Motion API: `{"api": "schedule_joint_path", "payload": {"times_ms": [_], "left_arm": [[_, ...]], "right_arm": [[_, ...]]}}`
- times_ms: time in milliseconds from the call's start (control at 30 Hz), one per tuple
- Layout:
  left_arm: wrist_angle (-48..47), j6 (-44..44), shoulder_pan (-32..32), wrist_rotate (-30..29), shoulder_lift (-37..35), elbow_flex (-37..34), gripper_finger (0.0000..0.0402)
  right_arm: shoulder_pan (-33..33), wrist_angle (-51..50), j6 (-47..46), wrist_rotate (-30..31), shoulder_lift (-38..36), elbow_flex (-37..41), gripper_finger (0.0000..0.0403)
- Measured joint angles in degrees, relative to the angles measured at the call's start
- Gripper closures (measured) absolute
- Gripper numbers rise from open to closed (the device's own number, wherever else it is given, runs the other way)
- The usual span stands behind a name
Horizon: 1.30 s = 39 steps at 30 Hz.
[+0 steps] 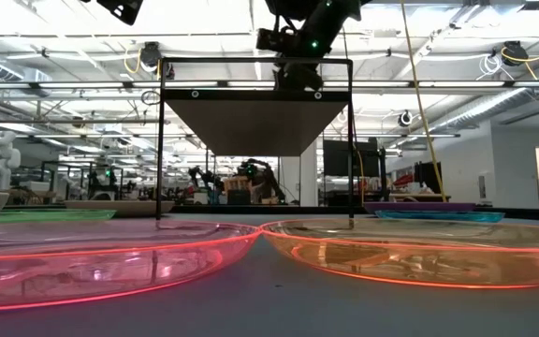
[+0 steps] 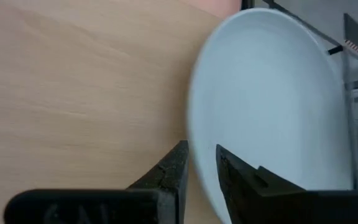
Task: Place and stack plates onto a shelf
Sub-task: Put the gray plate on the shelf, then put the green plate on the shelf
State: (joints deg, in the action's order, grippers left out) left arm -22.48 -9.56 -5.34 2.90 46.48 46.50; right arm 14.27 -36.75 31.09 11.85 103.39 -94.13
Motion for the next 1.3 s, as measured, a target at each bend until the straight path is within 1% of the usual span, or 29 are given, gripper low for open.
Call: {"api": "schedule_joint_path", "payload": {"times_ms": [167,300,467,567,700,767,867,967,1133,1300], "left_arm": [[-0.1,0.6,0.0,0.0,0.0,0.0,0.0398],[-0.2,0.8,0.0,0.0,0.0,0.0,0.0398],[-0.4,2.4,0.0,-0.1,0.0,0.0,0.0398],[-0.7,4.2,0.0,-1.2,0.0,0.0,0.0398],[-2.2,6.8,0.0,-5.3,0.0,0.0,0.0398],[-2.8,7.9,0.0,-7.5,0.0,0.0,0.0398],[-3.4,9.8,0.0,-9.6,0.4,0.0,0.0398],[-6.2,12.1,0.0,-12.3,0.4,0.0,0.0398],[-15.2,18.5,-0.2,-17.7,0.4,0.0,0.0398],[-21.6,27.3,-1.4,-17.7,0.4,-1.2,0.0398]], "right_arm": [[-1.8,-0.5,-2.4,-0.1,0.1,0.0,0.0336],[-4.4,-1.4,-6.0,0.0,-0.8,0.1,0.0336],[-8.6,-4.2,-12.1,0.1,-4.3,0.0,0.0337],[-11.7,-8.1,-17.3,0.2,-6.8,0.0,0.0337],[-16.3,-11.7,-23.3,0.5,-10.9,1.8,0.0337],[-18.7,-11.6,-25.6,2.1,-13.8,4.7,0.0337],[-21.8,-10.7,-29.2,4.7,-18.5,11.1,0.0337],[-24.1,-9.1,-31.4,4.8,-24.2,19.0,0.0337],[-25.7,-0.7,-33.4,6.3,-35.9,32.5,0.0337],[-25.6,9.7,-34.4,6.0,-46.6,45.1,0.0337]]}}
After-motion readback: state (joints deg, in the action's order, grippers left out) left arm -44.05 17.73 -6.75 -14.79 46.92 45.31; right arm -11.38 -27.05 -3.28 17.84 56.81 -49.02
